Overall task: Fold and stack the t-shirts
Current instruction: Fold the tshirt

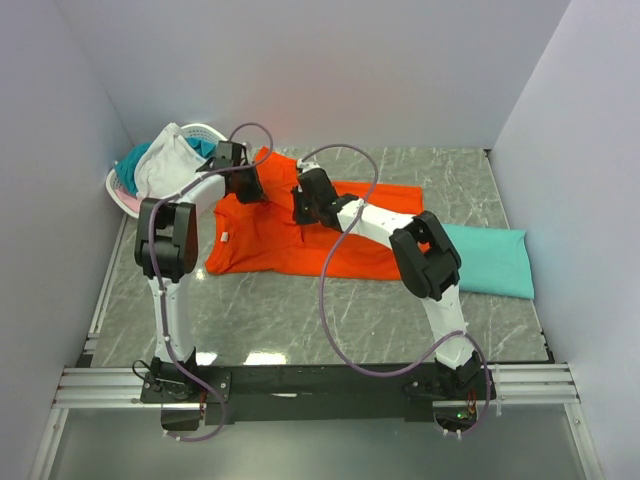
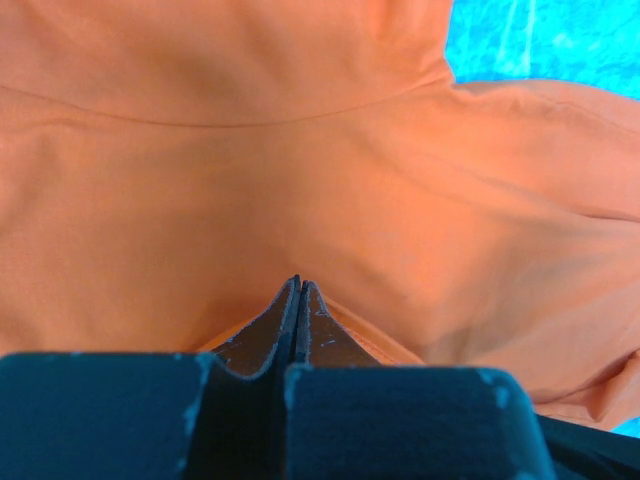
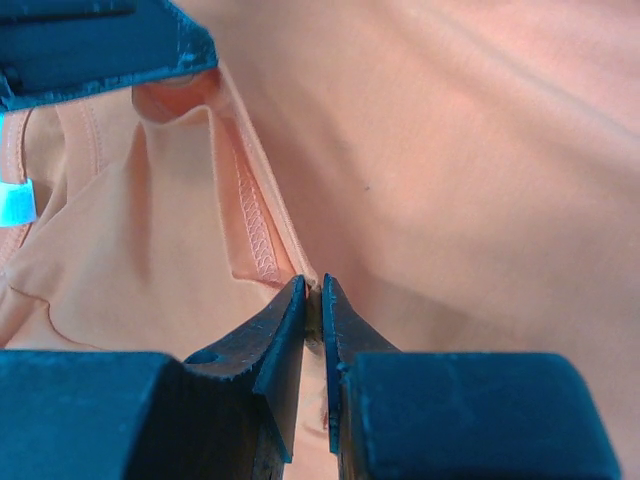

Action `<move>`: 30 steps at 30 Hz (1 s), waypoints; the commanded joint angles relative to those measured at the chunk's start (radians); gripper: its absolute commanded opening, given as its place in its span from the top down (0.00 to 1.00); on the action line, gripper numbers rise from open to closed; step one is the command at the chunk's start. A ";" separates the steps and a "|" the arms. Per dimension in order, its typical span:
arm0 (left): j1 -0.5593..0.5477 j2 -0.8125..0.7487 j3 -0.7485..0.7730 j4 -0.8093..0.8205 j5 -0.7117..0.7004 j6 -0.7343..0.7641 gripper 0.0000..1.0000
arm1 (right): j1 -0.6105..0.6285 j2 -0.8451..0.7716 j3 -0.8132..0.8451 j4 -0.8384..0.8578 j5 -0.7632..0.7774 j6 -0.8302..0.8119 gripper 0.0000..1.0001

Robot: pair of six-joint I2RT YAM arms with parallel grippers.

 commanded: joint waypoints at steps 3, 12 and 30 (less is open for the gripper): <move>-0.013 0.010 0.059 0.006 -0.009 0.045 0.99 | -0.027 -0.018 -0.004 0.032 -0.003 0.025 0.81; -0.018 0.099 0.187 -0.110 -0.120 0.034 0.92 | -0.056 0.039 0.080 -0.097 0.063 0.070 0.70; -0.018 -0.242 -0.066 -0.067 -0.177 -0.056 0.01 | -0.062 -0.245 -0.138 -0.098 0.094 0.036 0.11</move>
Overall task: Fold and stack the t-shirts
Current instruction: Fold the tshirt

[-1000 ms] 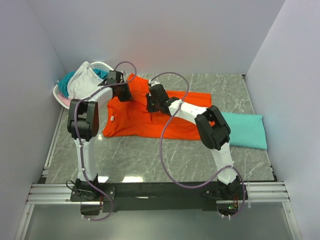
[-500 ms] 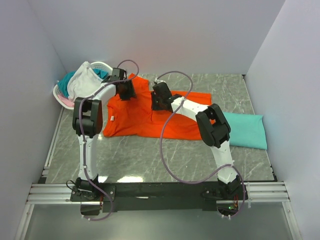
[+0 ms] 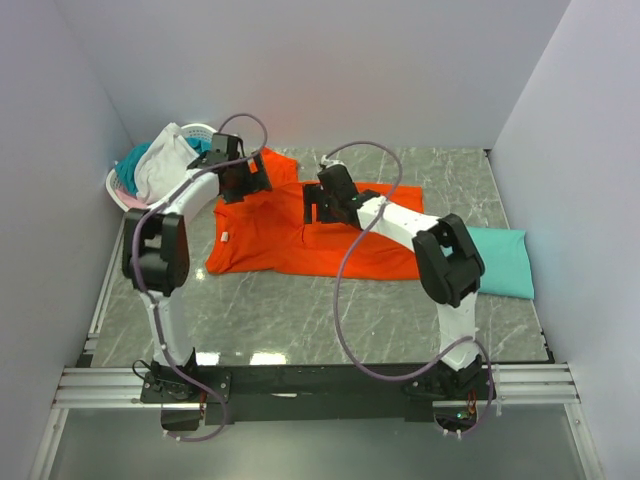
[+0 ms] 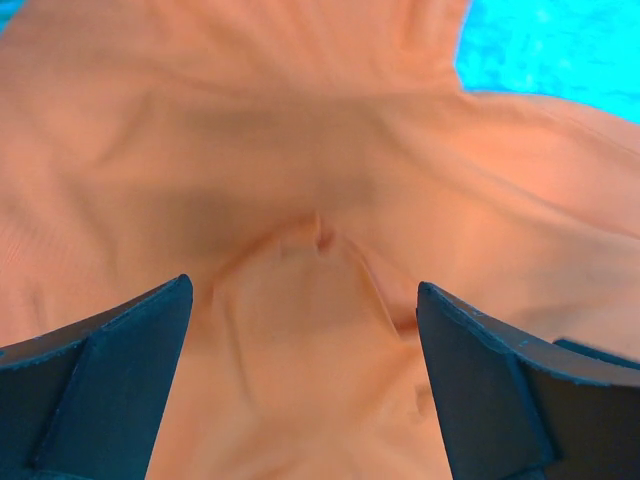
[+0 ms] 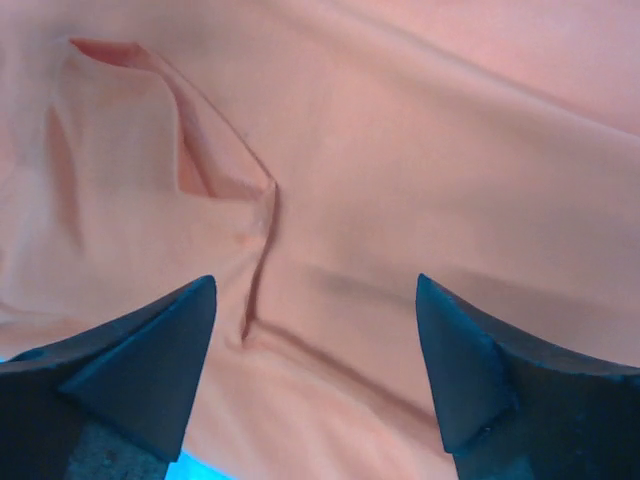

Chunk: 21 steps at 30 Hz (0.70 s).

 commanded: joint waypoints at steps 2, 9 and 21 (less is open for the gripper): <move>-0.002 -0.192 -0.108 0.051 -0.008 -0.054 0.01 | 0.005 -0.173 -0.081 -0.020 0.062 0.016 0.11; -0.039 -0.343 -0.425 0.163 0.057 -0.142 0.01 | -0.009 -0.356 -0.345 -0.032 0.109 0.081 0.09; -0.054 -0.340 -0.631 0.171 -0.063 -0.185 0.01 | -0.109 -0.378 -0.546 -0.021 0.063 0.099 0.07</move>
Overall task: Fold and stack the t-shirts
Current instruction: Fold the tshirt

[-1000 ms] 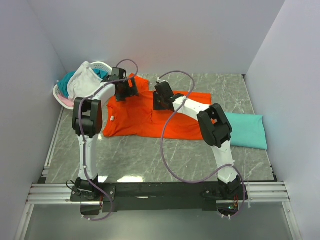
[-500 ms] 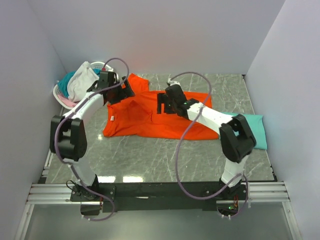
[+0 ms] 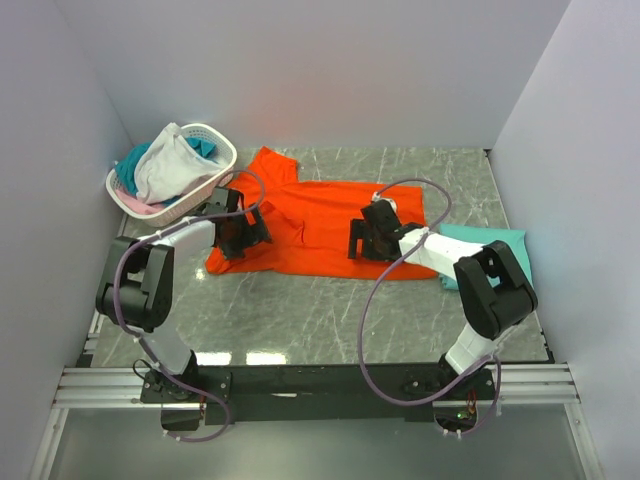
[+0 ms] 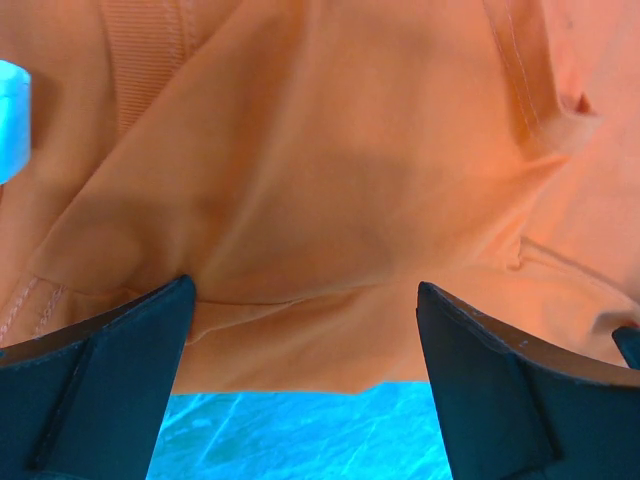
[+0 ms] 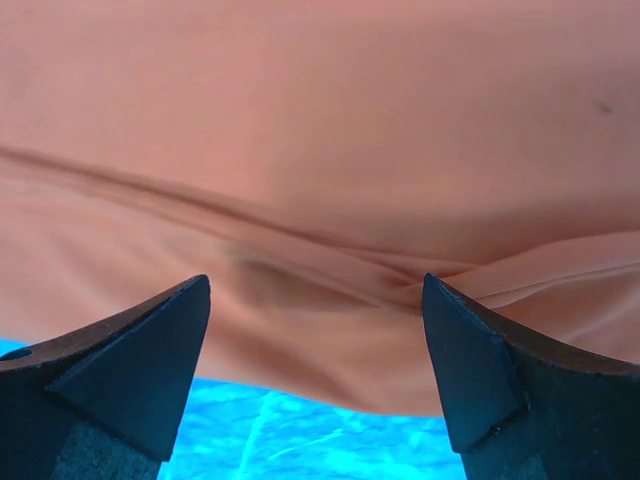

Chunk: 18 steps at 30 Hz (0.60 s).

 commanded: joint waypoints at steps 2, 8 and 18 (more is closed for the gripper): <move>0.006 0.001 -0.035 0.017 -0.089 -0.032 0.01 | -0.010 0.006 -0.014 0.013 -0.003 0.017 0.07; 0.029 -0.019 -0.117 -0.016 -0.138 -0.057 0.01 | -0.016 -0.009 -0.092 -0.016 0.004 0.041 0.07; 0.033 -0.205 -0.282 -0.153 -0.259 -0.172 0.01 | 0.007 -0.147 -0.241 -0.028 -0.078 0.063 0.07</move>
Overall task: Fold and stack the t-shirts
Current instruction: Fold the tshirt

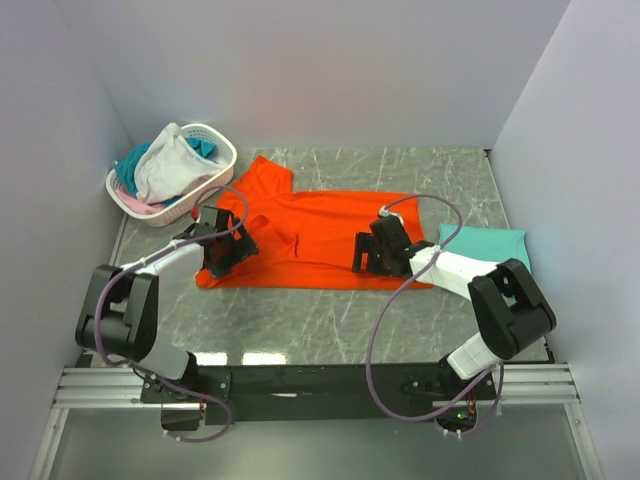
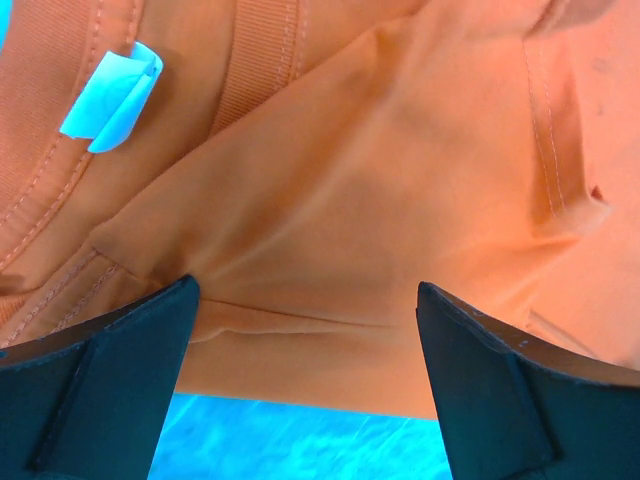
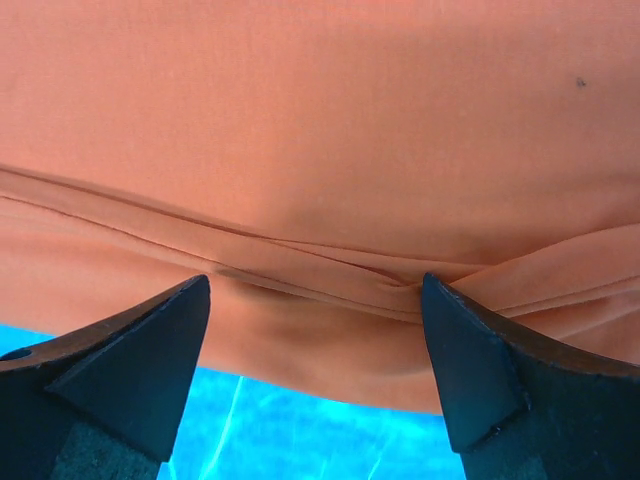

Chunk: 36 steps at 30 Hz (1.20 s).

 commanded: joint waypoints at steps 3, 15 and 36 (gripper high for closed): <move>0.015 -0.084 -0.136 -0.222 -0.115 -0.110 0.01 | 0.057 -0.064 -0.089 -0.126 -0.024 0.039 0.07; -0.001 -0.302 -0.231 -0.477 -0.189 -0.326 0.01 | 0.196 -0.261 -0.186 -0.222 0.030 0.207 0.07; -0.064 -0.316 -0.035 -0.264 -0.092 -0.185 0.01 | 0.202 -0.422 -0.169 -0.246 -0.102 0.144 0.05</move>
